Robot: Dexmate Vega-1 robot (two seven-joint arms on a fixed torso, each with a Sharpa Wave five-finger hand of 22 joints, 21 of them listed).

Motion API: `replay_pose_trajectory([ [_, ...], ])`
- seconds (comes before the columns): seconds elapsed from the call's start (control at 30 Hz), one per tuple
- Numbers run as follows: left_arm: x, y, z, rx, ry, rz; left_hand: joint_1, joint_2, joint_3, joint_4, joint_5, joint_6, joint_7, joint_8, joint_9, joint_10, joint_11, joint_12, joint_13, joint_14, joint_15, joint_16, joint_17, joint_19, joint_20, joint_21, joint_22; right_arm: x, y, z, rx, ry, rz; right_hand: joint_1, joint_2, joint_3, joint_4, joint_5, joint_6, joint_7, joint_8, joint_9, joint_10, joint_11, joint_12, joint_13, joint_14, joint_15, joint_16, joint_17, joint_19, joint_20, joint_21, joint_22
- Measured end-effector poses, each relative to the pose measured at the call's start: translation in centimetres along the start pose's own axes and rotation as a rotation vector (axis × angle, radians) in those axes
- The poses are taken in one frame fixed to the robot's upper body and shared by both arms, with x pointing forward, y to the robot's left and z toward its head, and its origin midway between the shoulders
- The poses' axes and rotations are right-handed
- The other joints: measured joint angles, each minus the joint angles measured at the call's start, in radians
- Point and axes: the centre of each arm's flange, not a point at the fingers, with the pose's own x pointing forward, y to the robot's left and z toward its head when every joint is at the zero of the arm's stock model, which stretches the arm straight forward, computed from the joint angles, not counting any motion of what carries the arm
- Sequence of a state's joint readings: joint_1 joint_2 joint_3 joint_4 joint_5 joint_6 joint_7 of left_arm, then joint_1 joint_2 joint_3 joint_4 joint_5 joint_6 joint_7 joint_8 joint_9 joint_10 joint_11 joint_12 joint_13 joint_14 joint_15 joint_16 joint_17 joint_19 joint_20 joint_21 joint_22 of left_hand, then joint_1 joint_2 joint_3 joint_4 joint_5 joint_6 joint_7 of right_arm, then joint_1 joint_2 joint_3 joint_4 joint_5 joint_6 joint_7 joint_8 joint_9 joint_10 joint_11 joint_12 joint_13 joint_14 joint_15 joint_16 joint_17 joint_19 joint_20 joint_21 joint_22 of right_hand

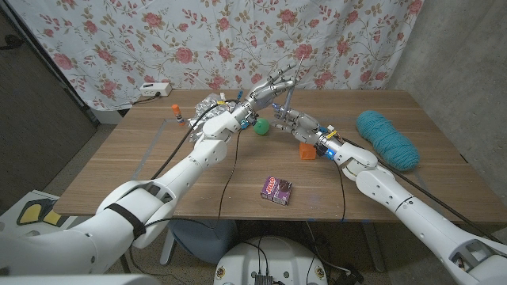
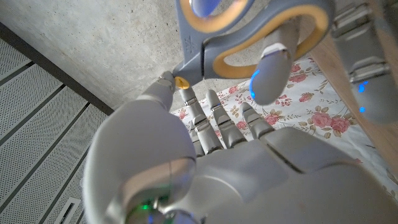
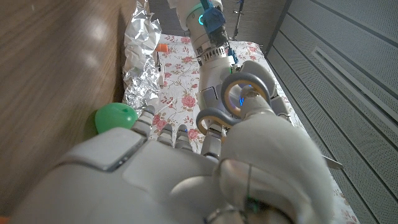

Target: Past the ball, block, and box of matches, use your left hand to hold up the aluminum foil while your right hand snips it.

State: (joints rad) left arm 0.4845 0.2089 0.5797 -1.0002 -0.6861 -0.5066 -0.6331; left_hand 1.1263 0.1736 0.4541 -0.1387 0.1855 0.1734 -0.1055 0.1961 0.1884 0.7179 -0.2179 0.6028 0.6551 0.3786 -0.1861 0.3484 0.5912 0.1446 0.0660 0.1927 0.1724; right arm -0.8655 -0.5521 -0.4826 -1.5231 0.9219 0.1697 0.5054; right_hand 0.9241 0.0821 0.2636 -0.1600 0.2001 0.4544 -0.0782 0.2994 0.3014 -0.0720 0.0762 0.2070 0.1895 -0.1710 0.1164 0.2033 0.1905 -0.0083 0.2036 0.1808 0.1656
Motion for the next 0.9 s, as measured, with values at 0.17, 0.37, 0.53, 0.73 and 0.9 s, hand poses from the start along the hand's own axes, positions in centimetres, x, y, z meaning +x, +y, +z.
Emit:
replay_pose_trajectory([
  [0.17, -0.10, -0.08, -0.17, -0.002, 0.002, 0.004, 0.000, 0.000, 0.000, 0.000, 0.000, 0.000, 0.000, 0.000, 0.000, 0.000, 0.000, -0.001, 0.000, 0.000, 0.000, 0.000, 0.000, 0.000, 0.000, 0.000, 0.000, 0.07, 0.16, -0.05, 0.005, 0.001, 0.016, 0.004, 0.004, 0.001, -0.001, 0.004, 0.010, 0.003, 0.001, -0.005, 0.000, 0.000, 0.000, 0.000, 0.000, 0.000, 0.000, 0.000, -0.002, 0.002, 0.000, 0.000],
  [0.37, -0.02, -0.28, -0.31, -0.004, 0.003, 0.004, 0.000, 0.000, 0.000, 0.000, -0.001, 0.000, 0.000, 0.000, 0.000, 0.000, 0.000, -0.003, 0.000, 0.000, 0.000, 0.000, 0.000, 0.000, 0.000, 0.000, 0.000, 0.07, 0.25, -0.10, 0.006, 0.005, 0.021, 0.012, -0.004, 0.001, -0.001, 0.004, 0.005, 0.000, -0.006, -0.013, 0.006, 0.002, 0.000, 0.000, 0.000, 0.000, 0.000, 0.000, -0.002, 0.002, 0.000, 0.000],
  [0.53, 0.05, -0.46, -0.43, -0.005, 0.003, 0.006, 0.000, 0.000, 0.000, 0.000, 0.002, 0.000, 0.000, 0.000, 0.000, 0.000, 0.000, 0.000, 0.001, 0.000, 0.000, 0.000, 0.000, 0.000, 0.000, 0.000, 0.000, 0.07, 0.50, -0.14, 0.004, 0.011, 0.024, 0.012, -0.004, 0.001, -0.001, 0.004, 0.036, -0.003, -0.006, -0.014, 0.026, 0.011, 0.004, 0.000, 0.000, 0.000, 0.000, 0.000, -0.002, 0.002, 0.000, 0.000],
  [0.73, 0.11, -0.63, -0.41, -0.003, 0.002, 0.006, 0.001, -0.001, 0.000, 0.000, 0.003, 0.004, -0.004, 0.000, 0.000, 0.000, 0.000, 0.000, 0.001, 0.000, 0.000, 0.000, 0.000, 0.000, 0.000, 0.000, 0.000, 0.07, 0.65, -0.25, 0.005, 0.017, 0.031, 0.011, -0.004, -0.001, 0.001, -0.001, 0.061, 0.004, 0.005, -0.011, 0.045, 0.013, 0.004, 0.000, 0.000, 0.000, 0.000, 0.000, -0.002, 0.002, 0.000, 0.000],
  [0.9, 0.16, -0.79, -0.33, -0.001, -0.001, 0.006, 0.002, -0.001, 0.000, 0.000, 0.003, 0.007, -0.007, 0.000, 0.000, 0.000, 0.000, 0.000, 0.001, 0.000, 0.000, 0.000, 0.005, 0.000, 0.000, 0.000, 0.000, 0.08, 0.82, -0.27, 0.010, 0.016, 0.043, -0.007, -0.023, -0.013, 0.013, -0.008, 0.056, 0.019, 0.005, -0.014, 0.050, 0.018, 0.004, 0.004, 0.000, 0.011, 0.000, 0.003, -0.002, 0.002, 0.000, 0.000],
])
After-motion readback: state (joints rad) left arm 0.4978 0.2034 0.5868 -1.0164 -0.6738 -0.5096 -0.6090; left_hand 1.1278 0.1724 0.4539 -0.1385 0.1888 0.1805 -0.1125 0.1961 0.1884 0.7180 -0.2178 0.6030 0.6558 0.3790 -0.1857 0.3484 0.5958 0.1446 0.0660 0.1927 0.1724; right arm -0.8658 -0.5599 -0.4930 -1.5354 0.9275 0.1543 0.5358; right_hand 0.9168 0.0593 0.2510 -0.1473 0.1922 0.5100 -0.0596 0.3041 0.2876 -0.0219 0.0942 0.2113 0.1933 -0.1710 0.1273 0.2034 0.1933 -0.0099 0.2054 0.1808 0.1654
